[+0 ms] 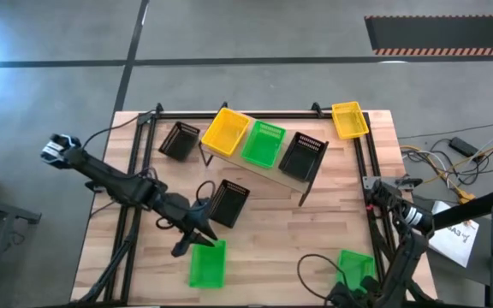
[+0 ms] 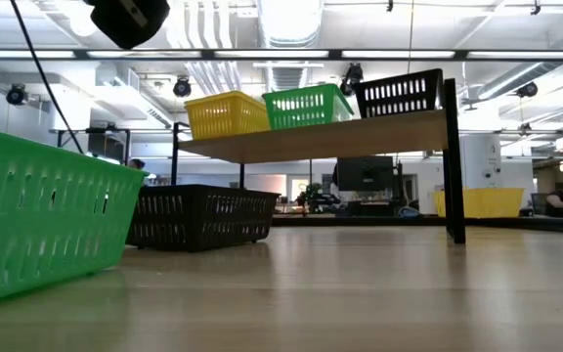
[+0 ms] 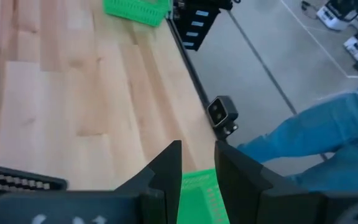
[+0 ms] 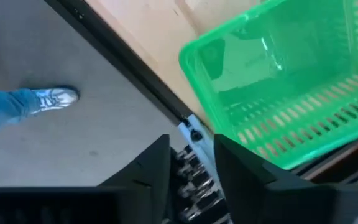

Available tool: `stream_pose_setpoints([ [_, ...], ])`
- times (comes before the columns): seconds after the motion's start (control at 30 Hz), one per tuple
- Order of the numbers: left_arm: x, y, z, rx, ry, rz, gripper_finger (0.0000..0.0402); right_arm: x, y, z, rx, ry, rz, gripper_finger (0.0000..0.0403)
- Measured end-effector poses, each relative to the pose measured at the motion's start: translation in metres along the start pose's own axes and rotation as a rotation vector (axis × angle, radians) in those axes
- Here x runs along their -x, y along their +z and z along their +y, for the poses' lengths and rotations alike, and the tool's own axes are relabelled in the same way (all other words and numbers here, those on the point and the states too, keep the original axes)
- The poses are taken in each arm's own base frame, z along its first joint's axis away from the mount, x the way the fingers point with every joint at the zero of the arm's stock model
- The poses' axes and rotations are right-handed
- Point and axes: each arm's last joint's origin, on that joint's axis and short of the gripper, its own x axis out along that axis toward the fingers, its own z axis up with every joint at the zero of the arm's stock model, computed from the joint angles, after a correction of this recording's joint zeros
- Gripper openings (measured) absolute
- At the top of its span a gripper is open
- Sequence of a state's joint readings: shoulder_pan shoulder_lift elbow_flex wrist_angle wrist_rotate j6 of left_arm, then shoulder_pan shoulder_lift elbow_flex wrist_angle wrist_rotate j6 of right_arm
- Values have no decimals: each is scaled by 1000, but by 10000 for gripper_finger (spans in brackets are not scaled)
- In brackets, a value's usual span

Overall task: Stack baskets on shelf by color
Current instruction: Stack the right green bin on top of the green bin

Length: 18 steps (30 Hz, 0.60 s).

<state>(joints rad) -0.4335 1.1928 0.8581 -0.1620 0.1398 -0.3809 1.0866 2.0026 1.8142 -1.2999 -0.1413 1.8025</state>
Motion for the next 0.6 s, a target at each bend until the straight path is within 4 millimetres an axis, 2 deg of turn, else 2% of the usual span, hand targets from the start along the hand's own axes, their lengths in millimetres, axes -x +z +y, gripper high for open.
stream_pose_setpoints([
  [0.13, -8, -3, -7, 3, -30, 6, 79, -9, 2, -3, 61, -34, -8, 152],
  [0.27, -14, -7, -14, 23, -52, 25, 79, -18, 4, -8, 132, -76, 6, 160],
  [0.6, -15, -10, -22, 39, -58, 27, 79, -46, 9, -10, 240, -65, 10, 111],
])
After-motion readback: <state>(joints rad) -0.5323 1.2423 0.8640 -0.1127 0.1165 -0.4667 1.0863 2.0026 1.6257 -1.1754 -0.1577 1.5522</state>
